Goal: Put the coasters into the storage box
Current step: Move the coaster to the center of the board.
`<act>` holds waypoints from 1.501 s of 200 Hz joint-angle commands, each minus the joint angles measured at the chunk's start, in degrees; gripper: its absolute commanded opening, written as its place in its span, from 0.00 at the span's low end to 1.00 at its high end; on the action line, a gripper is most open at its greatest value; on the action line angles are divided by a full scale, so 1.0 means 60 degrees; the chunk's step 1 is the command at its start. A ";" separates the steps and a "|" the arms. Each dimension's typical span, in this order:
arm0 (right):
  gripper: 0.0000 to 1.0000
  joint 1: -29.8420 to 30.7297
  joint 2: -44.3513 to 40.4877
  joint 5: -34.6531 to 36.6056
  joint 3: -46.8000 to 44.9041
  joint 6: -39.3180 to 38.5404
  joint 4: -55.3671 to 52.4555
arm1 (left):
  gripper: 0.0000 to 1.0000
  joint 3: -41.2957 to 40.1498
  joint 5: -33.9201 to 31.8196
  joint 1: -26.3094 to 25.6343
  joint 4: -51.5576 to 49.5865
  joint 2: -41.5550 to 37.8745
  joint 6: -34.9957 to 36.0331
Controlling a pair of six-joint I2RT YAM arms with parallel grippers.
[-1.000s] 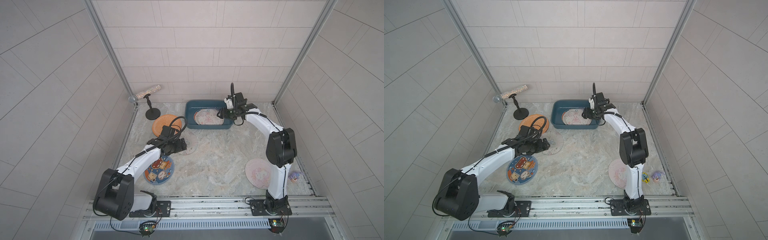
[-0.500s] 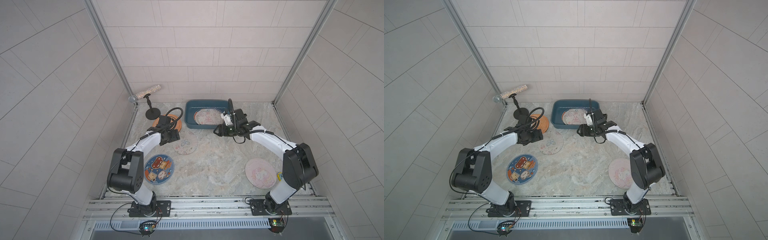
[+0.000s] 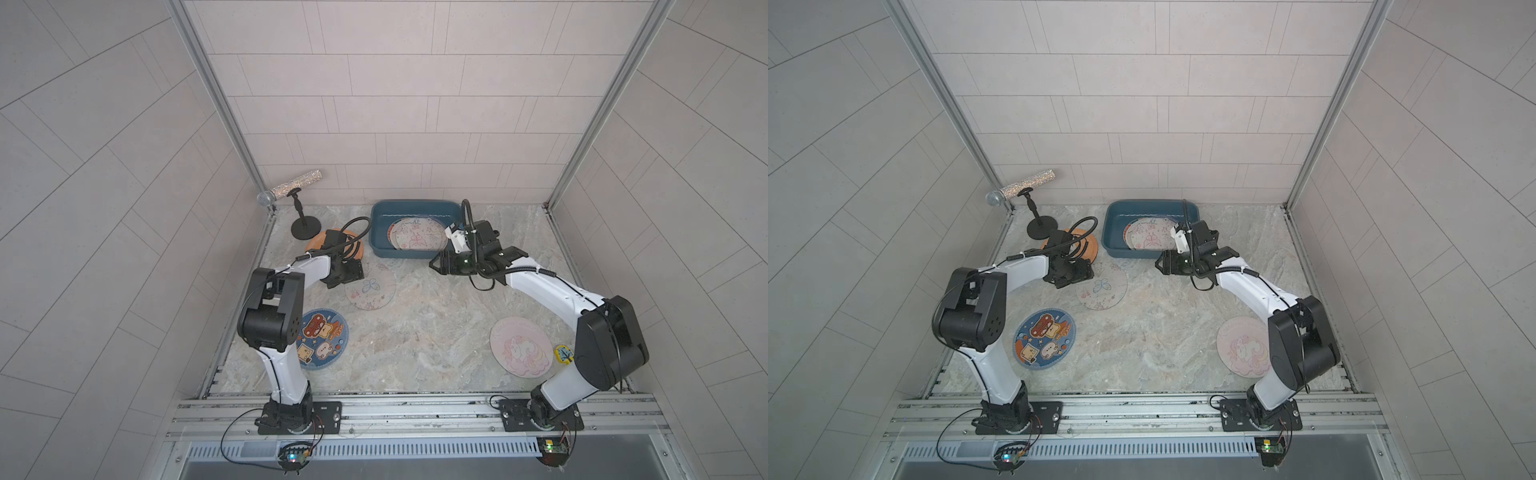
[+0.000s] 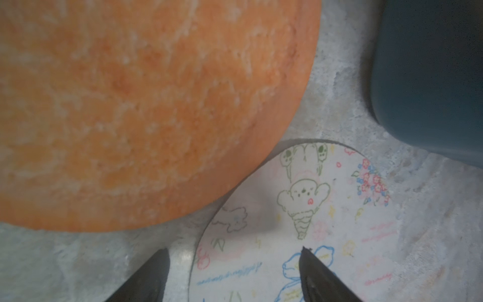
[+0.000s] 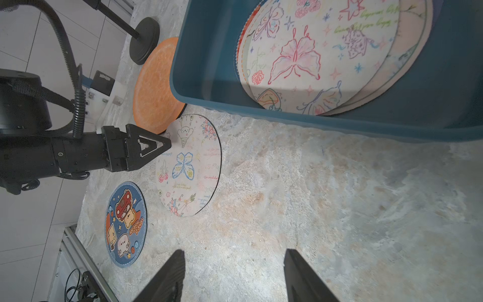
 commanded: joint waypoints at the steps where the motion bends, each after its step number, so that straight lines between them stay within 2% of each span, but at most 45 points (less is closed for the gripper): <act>1: 0.63 0.0055 -0.0278 -0.0094 0.0171 0.0044 0.0041 | 0.83 0.0038 0.0382 0.0018 0.0047 0.0387 0.0073; 59: 0.63 0.0055 -0.0164 -0.0161 0.0133 0.0042 0.0063 | 0.83 0.0009 0.0696 -0.0111 -0.0091 0.0634 0.0074; 155: 0.64 0.0055 -0.0263 -0.0233 0.0032 0.0042 0.0099 | 0.83 0.0068 0.0863 -0.0825 -0.1152 0.0769 0.0295; 210: 0.64 0.0055 -0.0318 -0.0256 -0.0095 0.0058 0.0129 | 0.83 -0.0013 0.0933 -0.1497 -0.1426 0.0711 0.0337; 300: 0.64 0.0098 -0.0224 -0.0228 -0.0267 0.0073 0.0089 | 0.83 -0.0253 0.1105 -0.2829 -0.1512 0.0462 -0.0219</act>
